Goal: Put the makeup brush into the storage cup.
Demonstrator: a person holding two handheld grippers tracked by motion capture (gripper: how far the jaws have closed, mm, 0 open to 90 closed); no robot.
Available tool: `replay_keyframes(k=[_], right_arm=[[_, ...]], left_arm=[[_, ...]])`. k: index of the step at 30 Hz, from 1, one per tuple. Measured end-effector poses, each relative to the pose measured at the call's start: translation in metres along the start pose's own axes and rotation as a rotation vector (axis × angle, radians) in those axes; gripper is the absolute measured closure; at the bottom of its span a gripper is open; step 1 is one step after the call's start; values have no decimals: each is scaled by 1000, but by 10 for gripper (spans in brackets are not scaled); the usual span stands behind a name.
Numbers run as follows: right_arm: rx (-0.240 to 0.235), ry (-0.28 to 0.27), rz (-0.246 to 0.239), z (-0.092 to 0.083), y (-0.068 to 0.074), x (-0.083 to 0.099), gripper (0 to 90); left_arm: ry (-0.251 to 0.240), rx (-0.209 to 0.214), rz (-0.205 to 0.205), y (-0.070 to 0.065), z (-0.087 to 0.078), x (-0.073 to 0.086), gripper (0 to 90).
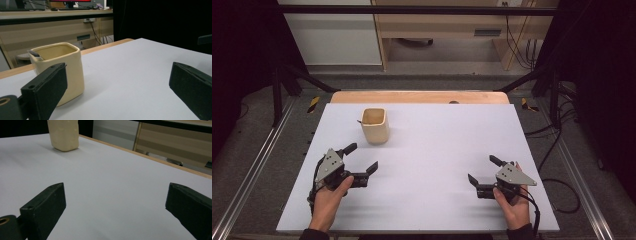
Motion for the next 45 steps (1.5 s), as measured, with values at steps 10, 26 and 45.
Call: replay_keyframes(k=[10, 26, 45], right_arm=[[4, -7, -2, -1, 0, -1, 32], [23, -59, -2, -6, -6, -7, 30], [42, -106, 16, -21, -26, -9, 25]], left_arm=[[-17, -31, -2, 11, -16, 0, 14], [-73, -71, -25, 33, -35, 11, 15], [-64, -50, 2, 25, -35, 25, 1]])
Point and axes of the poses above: each handheld gripper's, and its own axes: z roughly forward along the jaws, x roughly out of its underside, y roughly to its left, the point moved 7 cm from there along z, roughly forward along the jaws
